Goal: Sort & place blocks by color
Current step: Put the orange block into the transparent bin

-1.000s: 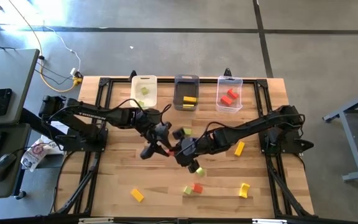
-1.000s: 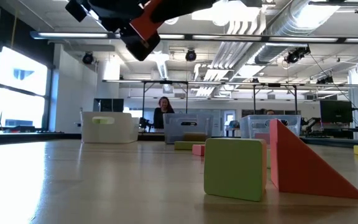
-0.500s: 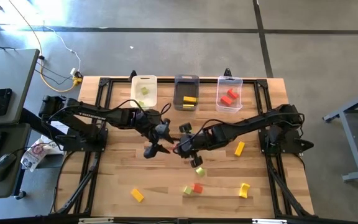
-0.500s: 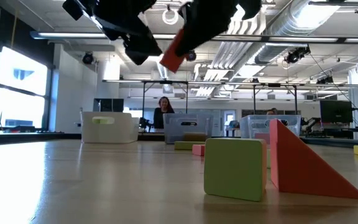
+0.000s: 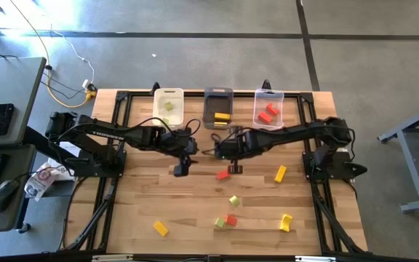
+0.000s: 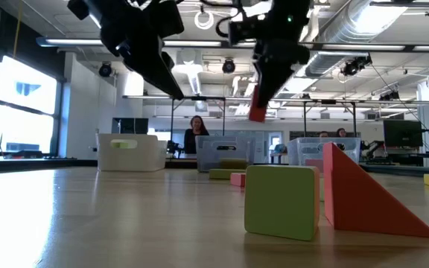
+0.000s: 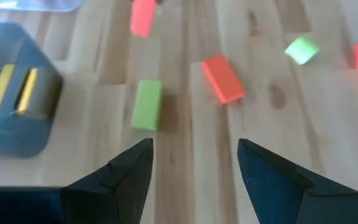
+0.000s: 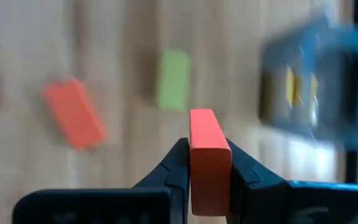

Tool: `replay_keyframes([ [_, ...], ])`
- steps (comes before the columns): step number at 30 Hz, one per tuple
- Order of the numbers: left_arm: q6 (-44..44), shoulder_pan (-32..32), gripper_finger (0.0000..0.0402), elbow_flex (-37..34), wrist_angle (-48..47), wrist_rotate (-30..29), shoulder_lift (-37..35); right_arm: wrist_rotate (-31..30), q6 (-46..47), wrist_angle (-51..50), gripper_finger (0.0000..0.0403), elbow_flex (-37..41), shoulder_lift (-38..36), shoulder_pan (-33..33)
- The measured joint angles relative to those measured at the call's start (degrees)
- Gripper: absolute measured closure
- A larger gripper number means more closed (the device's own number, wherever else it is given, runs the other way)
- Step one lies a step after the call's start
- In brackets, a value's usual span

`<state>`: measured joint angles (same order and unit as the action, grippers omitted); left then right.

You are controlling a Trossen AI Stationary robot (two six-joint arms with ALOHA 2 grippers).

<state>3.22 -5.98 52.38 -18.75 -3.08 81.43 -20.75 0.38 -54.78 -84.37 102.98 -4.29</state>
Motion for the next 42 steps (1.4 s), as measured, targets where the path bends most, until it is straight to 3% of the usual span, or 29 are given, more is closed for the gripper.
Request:
replay_keyframes([
  [8, -0.06, 0.0, 0.0183, 0.0, -2.28, -4.77, 0.0, -7.5, 7.14, -10.55, 0.0369, -0.01, 0.0, 5.39],
  [19, -3.04, 0.86, 0.0184, 0.0, -5.31, -2.49, 0.0, -23.56, 21.56, -20.45, 0.0369, 0.0, 0.0, 15.03],
  [25, -3.05, 2.05, 0.0184, 0.0, -6.45, -0.28, 0.0, -25.61, 28.11, -21.84, 0.0368, 0.01, 0.0, 21.18],
  [33, -3.06, 2.05, 0.0184, 0.0, -8.93, -0.32, 0.0, -17.32, 26.31, -19.51, 0.0368, 0.01, 0.0, 30.97],
  [42, -3.06, 1.56, 0.0184, -0.01, -9.09, -0.53, 0.0, 2.31, 15.13, -11.38, 0.0368, 0.01, 0.0, 41.48],
])
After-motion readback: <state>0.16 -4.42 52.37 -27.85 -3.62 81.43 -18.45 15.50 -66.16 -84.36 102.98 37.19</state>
